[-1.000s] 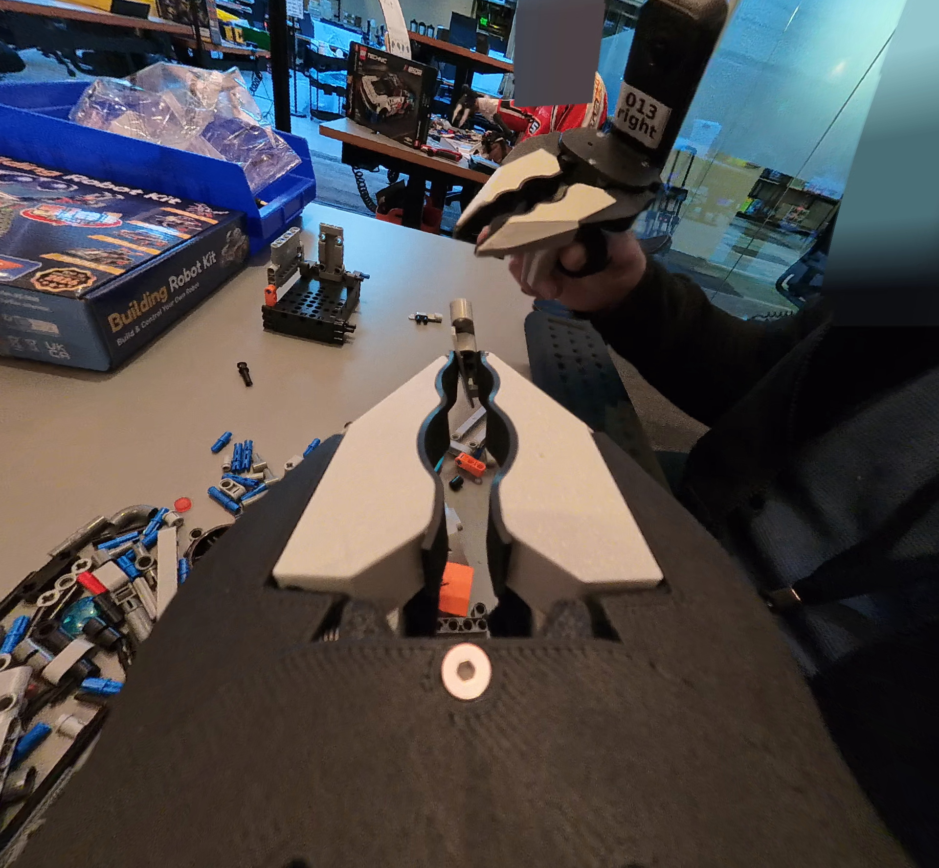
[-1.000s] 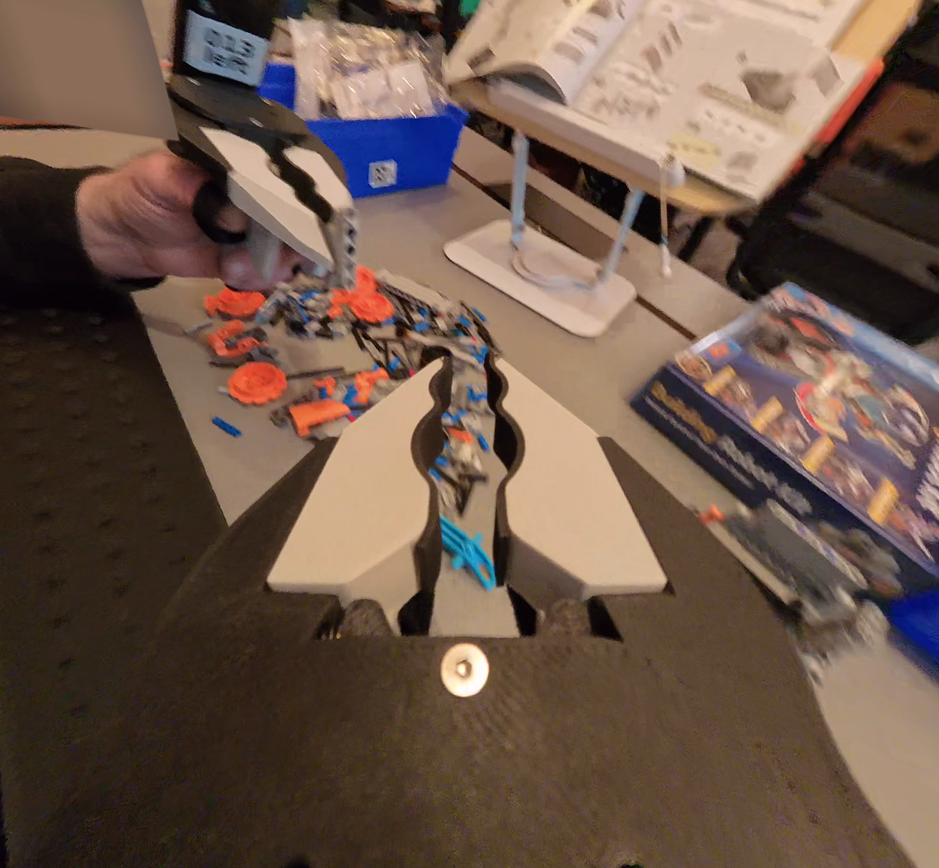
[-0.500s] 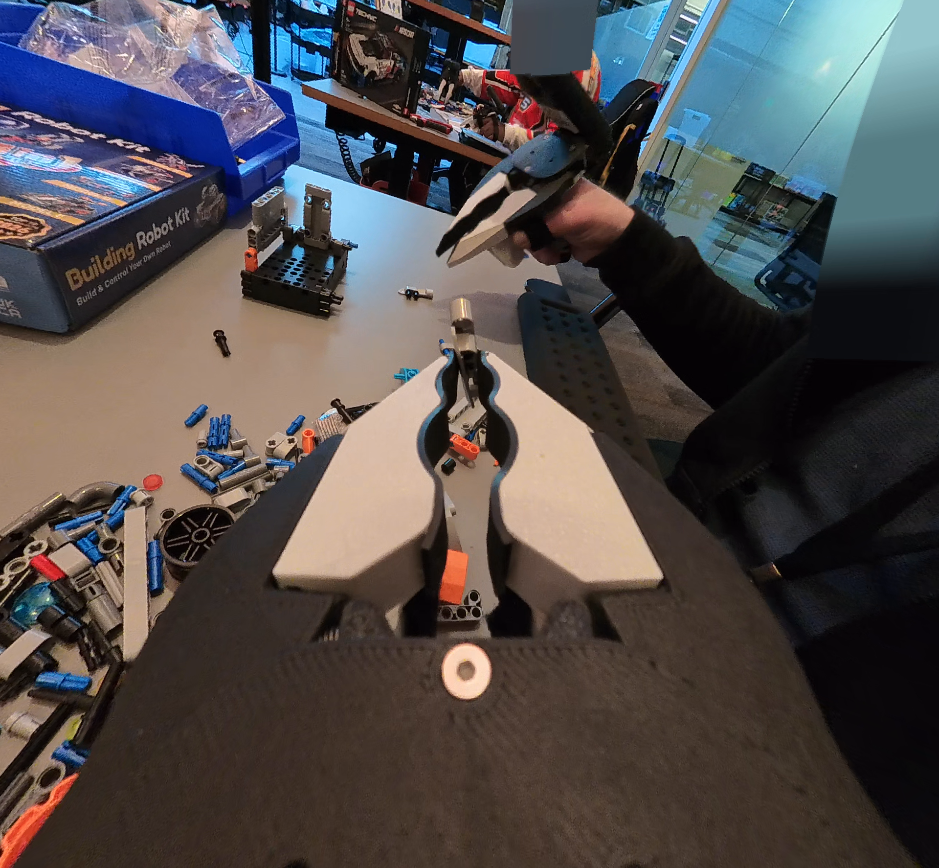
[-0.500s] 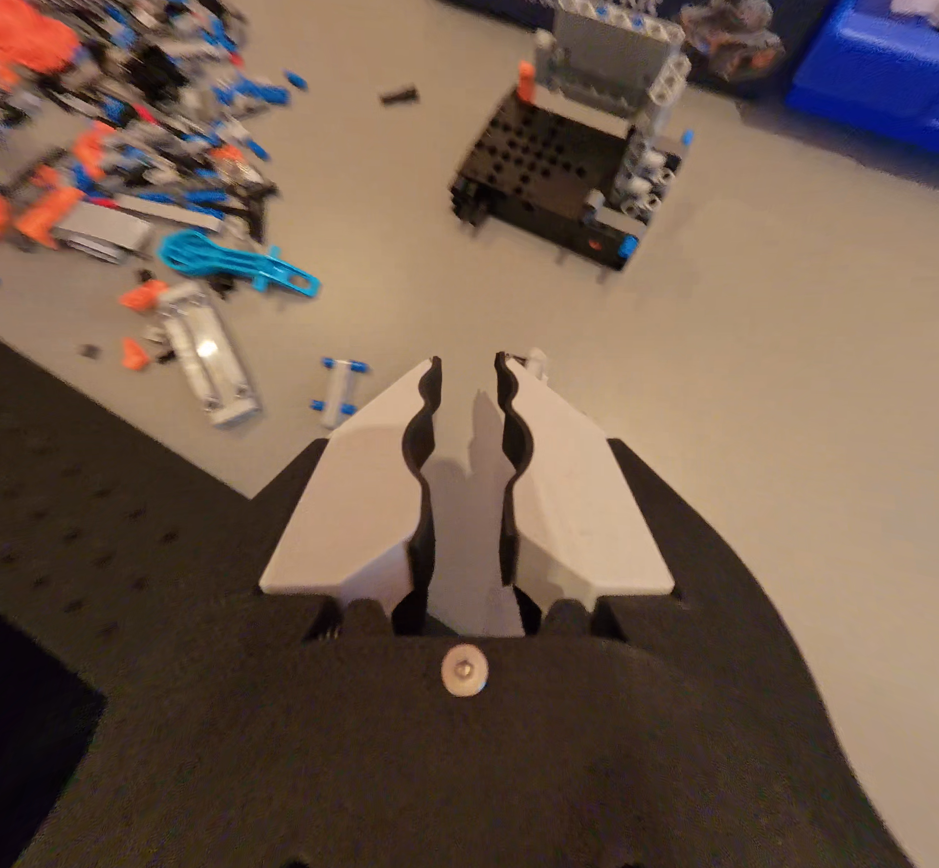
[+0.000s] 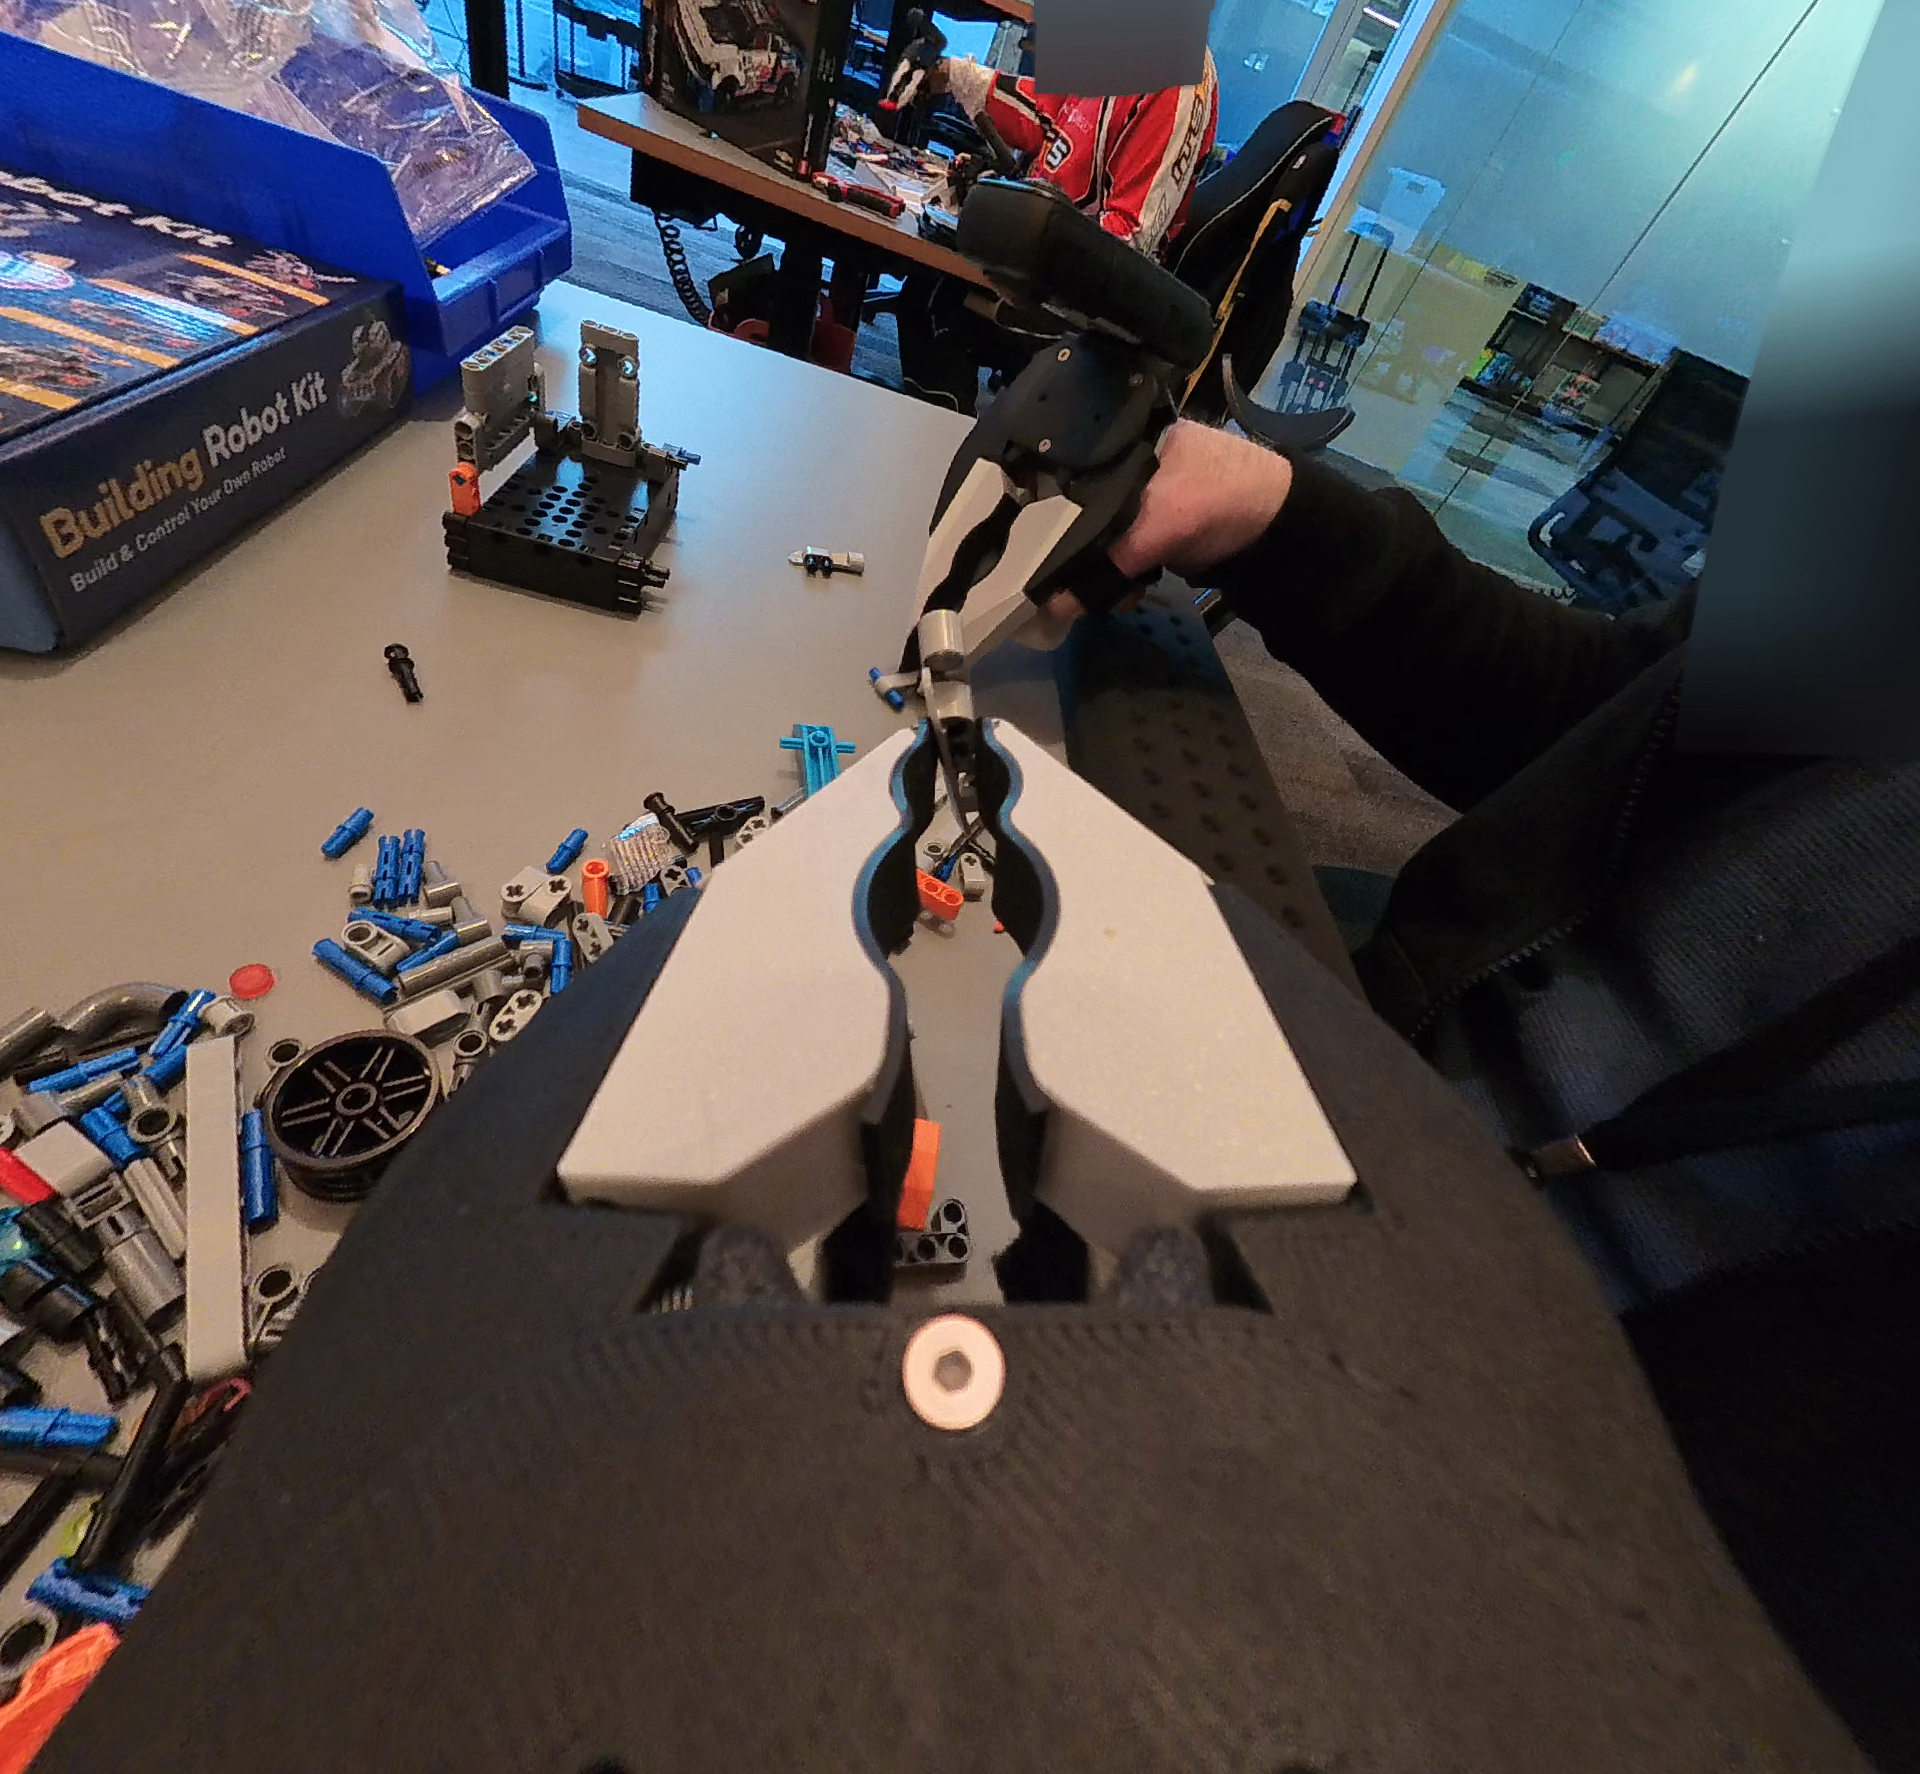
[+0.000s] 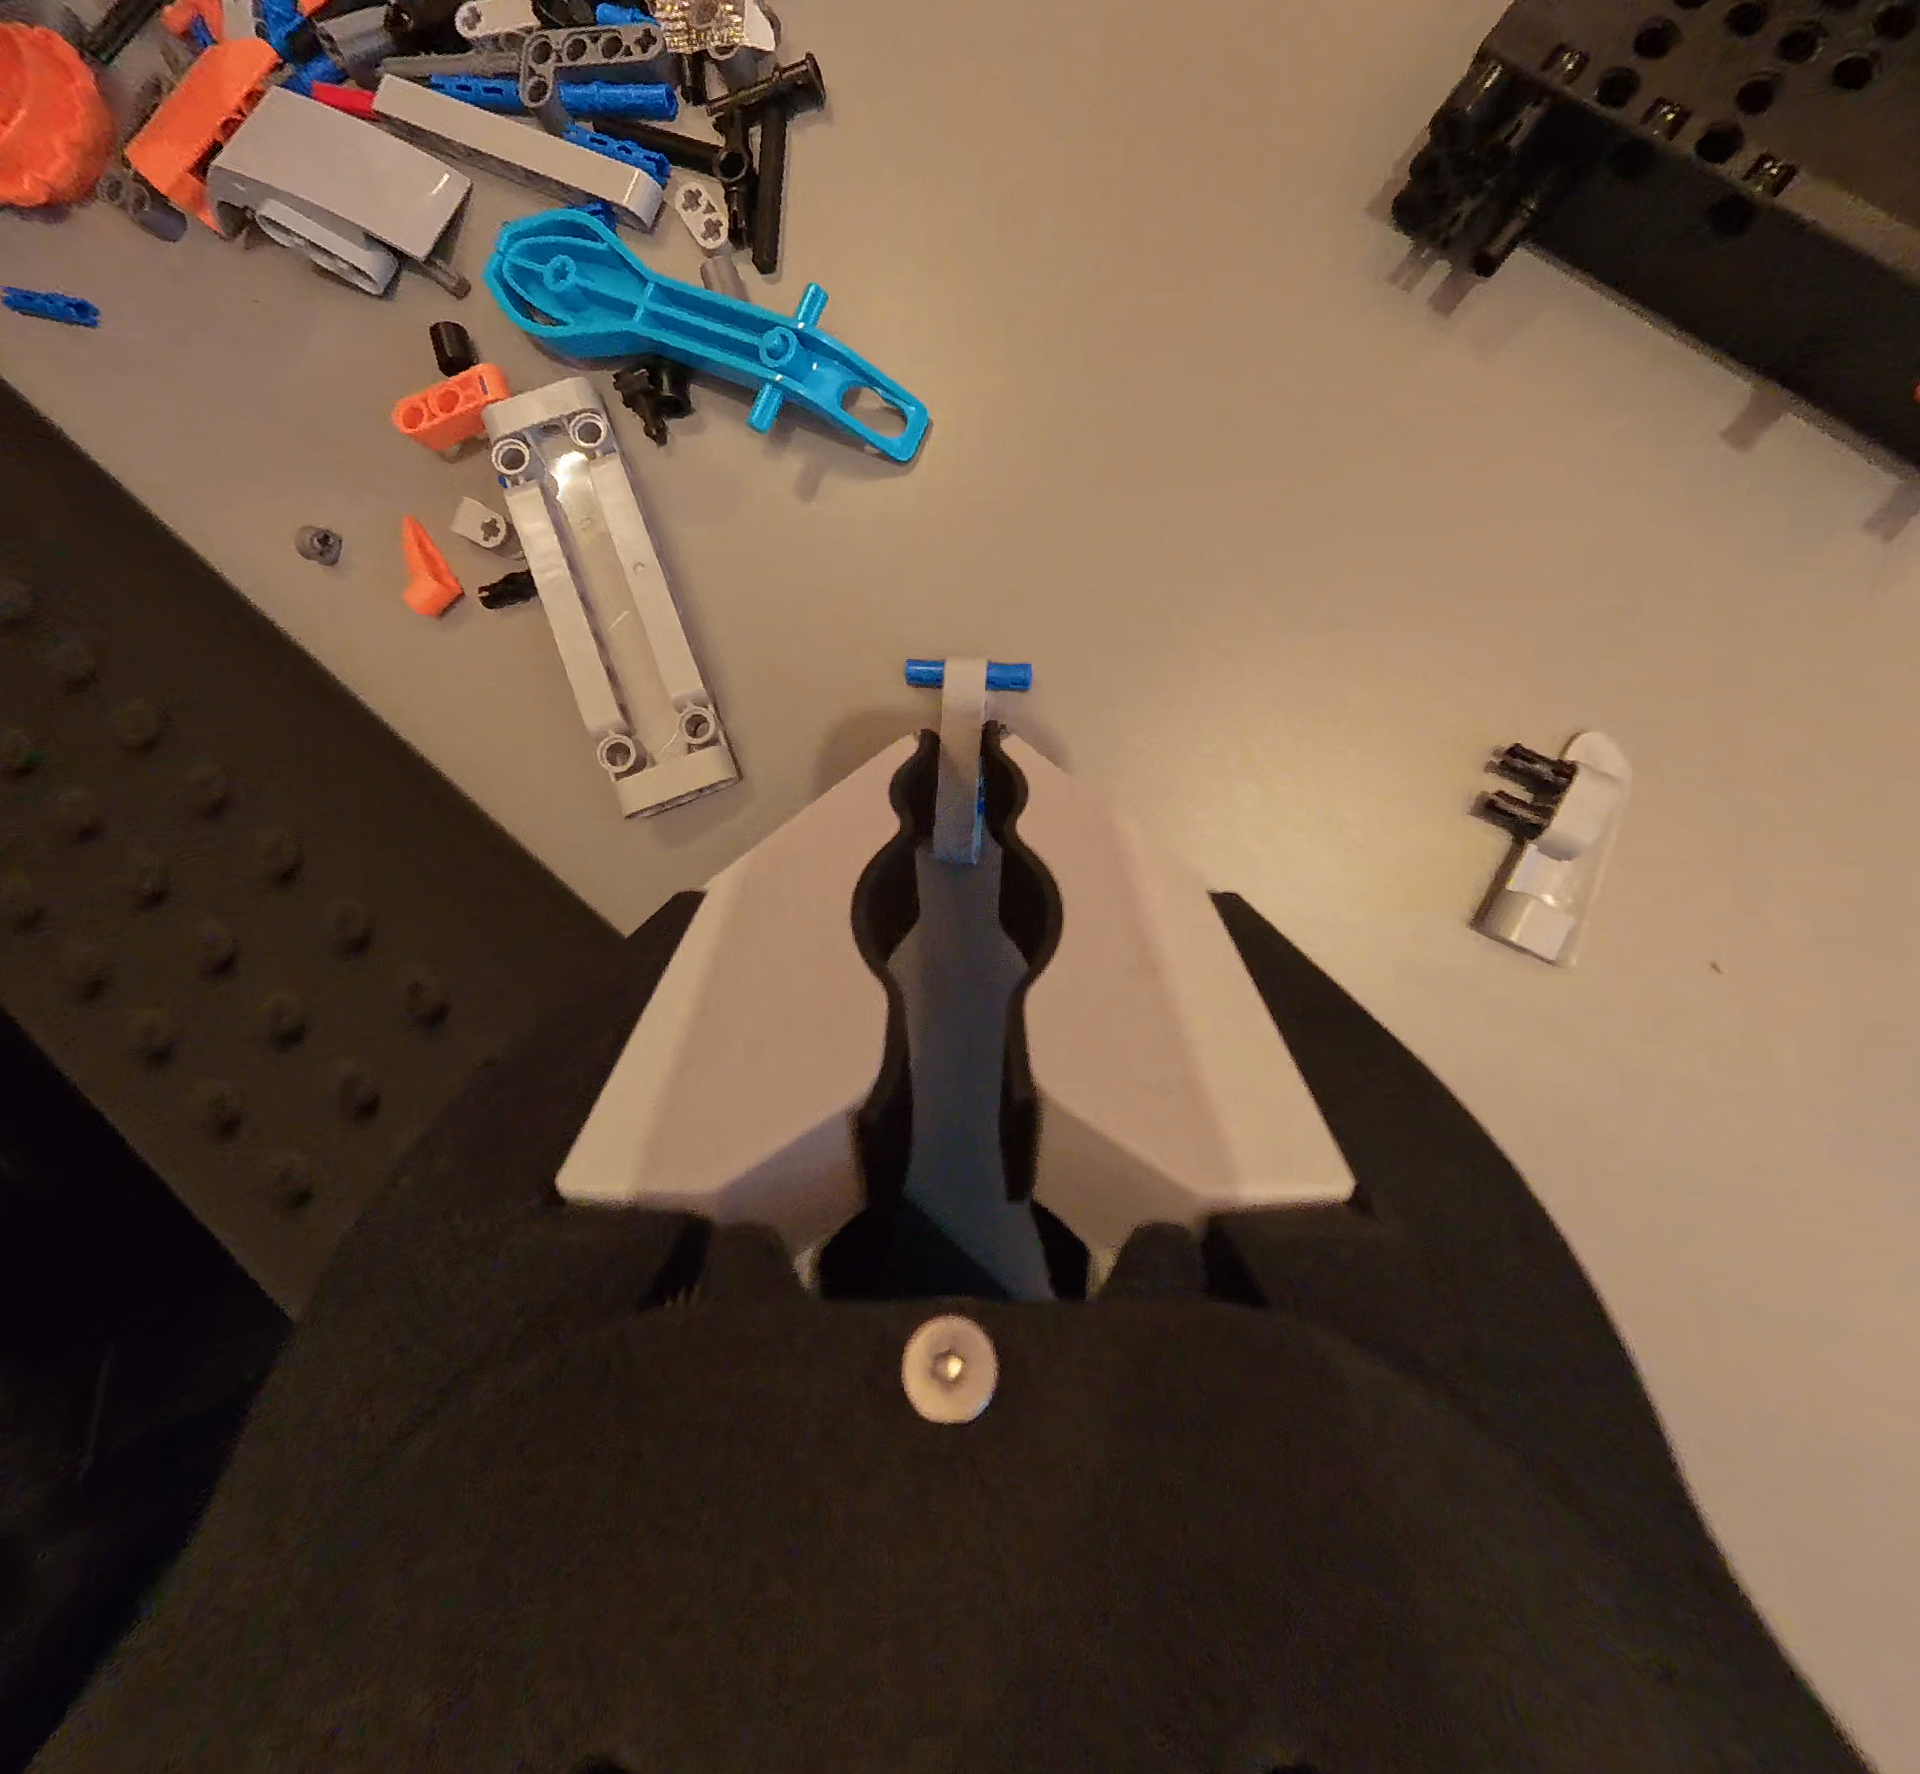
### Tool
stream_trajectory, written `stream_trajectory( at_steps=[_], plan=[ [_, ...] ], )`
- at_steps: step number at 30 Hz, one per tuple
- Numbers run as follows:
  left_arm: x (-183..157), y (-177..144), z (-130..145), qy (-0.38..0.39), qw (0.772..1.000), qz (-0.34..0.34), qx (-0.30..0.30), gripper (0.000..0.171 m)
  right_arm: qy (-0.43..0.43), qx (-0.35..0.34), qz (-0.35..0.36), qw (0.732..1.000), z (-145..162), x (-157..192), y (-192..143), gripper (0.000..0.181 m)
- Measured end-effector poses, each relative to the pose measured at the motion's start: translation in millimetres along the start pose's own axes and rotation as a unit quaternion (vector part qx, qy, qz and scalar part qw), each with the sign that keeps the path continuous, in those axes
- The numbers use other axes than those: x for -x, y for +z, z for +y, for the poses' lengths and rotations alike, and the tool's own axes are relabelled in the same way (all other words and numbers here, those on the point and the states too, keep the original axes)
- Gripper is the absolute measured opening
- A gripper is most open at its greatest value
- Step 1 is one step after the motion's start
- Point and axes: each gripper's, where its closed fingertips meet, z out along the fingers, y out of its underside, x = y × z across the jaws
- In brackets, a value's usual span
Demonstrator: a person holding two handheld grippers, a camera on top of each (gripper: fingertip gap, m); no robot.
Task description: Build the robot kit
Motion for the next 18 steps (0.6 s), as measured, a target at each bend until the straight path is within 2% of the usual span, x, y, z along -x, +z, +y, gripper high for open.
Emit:
stream_trajectory(
  at_steps=[3,6,8,12,15,18],
  plan=[
    [-1,3,3,-0.003,1.000,0.001,0.008,0.004,-0.010,-0.007,0.004,1.000,-2,3,1,0.005],
    [-1,6,3,-0.007,1.000,-0.001,0.006,0.004,-0.024,-0.059,0.000,0.998,-21,13,-4,0.005],
    [-2,8,2,-0.014,1.000,0.003,-0.001,0.004,-0.051,-0.122,-0.011,0.991,-50,35,-14,0.005],
    [-7,6,-9,-0.046,0.997,0.038,-0.041,0.004,-0.132,-0.250,-0.017,0.959,-119,93,-35,0.004],
    [-9,4,-14,-0.065,0.994,0.057,-0.063,0.003,-0.178,-0.303,0.014,0.936,-153,116,-42,0.005],
    [-7,4,-15,-0.057,0.995,0.045,-0.065,0.003,-0.211,-0.320,0.042,0.923,-170,129,-41,0.004]
  ],
)
